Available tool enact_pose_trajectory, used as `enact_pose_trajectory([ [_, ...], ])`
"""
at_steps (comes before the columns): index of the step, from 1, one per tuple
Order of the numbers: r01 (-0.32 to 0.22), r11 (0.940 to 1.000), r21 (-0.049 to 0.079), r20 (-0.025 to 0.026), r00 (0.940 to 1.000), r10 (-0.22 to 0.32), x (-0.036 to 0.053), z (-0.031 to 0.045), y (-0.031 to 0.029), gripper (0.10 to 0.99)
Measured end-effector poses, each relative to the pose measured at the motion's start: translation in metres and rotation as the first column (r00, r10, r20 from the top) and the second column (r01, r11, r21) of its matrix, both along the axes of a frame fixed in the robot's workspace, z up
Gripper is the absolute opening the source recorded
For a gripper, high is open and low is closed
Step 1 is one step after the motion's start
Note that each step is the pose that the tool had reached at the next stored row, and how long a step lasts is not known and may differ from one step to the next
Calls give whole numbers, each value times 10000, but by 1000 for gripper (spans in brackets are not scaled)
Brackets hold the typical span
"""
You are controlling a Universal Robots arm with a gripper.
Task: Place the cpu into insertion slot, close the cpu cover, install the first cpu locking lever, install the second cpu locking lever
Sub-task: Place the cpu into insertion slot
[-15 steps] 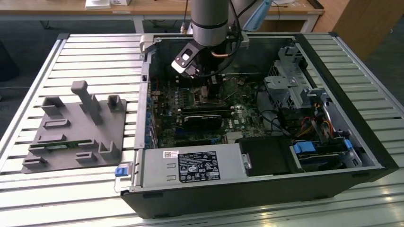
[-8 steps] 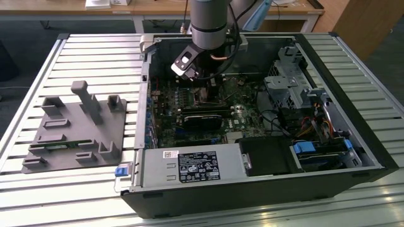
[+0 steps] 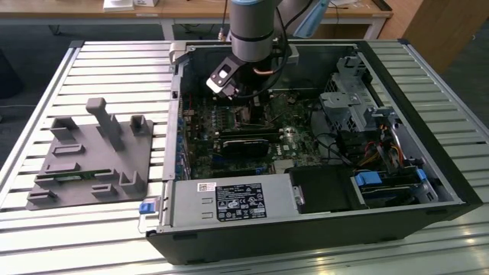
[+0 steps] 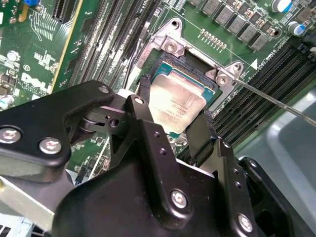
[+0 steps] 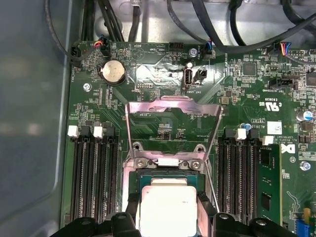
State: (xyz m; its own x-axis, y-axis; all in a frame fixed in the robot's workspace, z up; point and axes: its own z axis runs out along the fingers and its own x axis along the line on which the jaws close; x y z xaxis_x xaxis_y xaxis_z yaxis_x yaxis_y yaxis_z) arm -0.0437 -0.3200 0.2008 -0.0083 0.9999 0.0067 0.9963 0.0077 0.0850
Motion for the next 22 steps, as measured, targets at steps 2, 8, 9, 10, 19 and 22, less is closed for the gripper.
enact_pose_trajectory([
  [2, 4, 10000, 1, -4, 10000, -4, -1, -15, 2, 541],
  [8, 3, 10000, 0, -17, 10000, -3, -1, -47, 11, 541],
  [9, 3, 10000, 0, -19, 10000, -3, -1, -52, 12, 541],
  [10, 3, 10000, 0, -21, 10000, -3, -1, -57, 14, 541],
  [19, 3, 10000, -1, -34, 10000, -3, -1, -83, 21, 541],
  [22, 3, 10000, 4, -30, 10000, -3, 0, -78, 22, 541],
])
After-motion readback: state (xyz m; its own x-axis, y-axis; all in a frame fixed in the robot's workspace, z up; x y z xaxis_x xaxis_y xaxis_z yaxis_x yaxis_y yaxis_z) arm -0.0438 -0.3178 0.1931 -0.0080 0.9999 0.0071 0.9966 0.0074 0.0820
